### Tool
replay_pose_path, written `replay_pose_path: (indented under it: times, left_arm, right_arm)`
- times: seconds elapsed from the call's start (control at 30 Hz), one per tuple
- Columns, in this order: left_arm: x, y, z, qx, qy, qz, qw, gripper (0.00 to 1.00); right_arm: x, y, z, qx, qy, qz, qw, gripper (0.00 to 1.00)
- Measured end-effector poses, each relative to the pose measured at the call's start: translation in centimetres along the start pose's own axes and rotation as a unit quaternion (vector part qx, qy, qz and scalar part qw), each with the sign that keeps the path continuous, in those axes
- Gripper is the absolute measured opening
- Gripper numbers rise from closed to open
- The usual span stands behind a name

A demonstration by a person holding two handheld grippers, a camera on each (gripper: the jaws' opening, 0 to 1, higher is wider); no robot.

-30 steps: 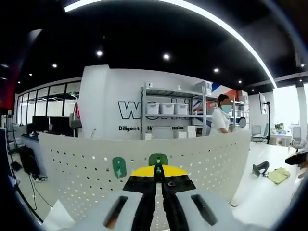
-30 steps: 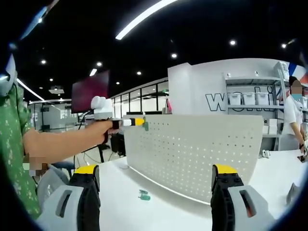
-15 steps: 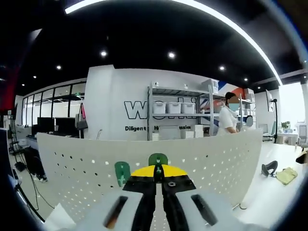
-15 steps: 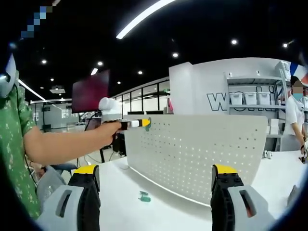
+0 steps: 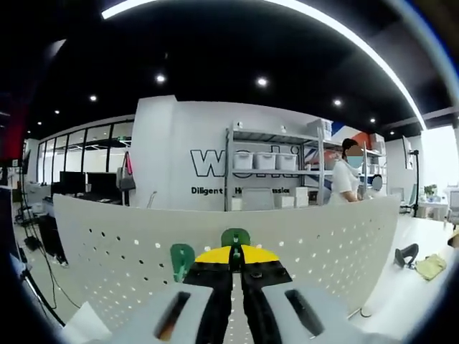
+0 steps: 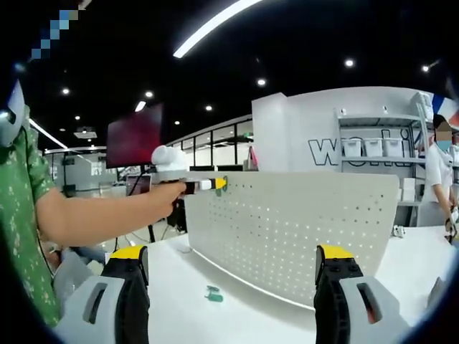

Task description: Insert the hook assembly into the mounting plate slot until the hook locks in place.

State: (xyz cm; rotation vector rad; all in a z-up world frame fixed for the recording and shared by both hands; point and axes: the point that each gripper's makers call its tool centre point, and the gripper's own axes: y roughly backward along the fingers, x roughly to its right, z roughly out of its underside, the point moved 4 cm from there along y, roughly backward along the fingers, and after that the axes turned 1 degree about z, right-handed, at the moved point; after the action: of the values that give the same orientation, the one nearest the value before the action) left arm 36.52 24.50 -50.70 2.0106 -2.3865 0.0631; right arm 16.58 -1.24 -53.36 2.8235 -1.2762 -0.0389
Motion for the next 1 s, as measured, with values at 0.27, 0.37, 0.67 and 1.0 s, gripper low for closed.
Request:
replay_pose_path:
  times: [0.27,0.37,0.67,1.0]
  left_arm:
    - [-0.09,-0.45,0.41,-0.005,0.004,-0.003,1.0000,0.03]
    - [-0.07,-0.54,0.50,-0.005,0.006,-0.002,1.0000,0.03]
    - [-0.19,-0.76,0.68,-0.006,0.003,-0.005,1.0000,0.03]
    - [-0.31,-1.04,0.98,-0.010,0.001,-0.007,0.9999,0.03]
  right_arm:
    - [0.04,-0.12,0.05,0.000,-0.001,0.000,1.0000,0.98]
    - [0.07,-0.13,0.19,-0.003,-0.002,0.000,1.0000,0.98]
    - [0.05,-0.17,0.35,-0.003,-0.004,0.000,1.0000,0.98]
    - [0.04,-0.15,0.68,-0.006,-0.008,0.001,1.0000,0.97]
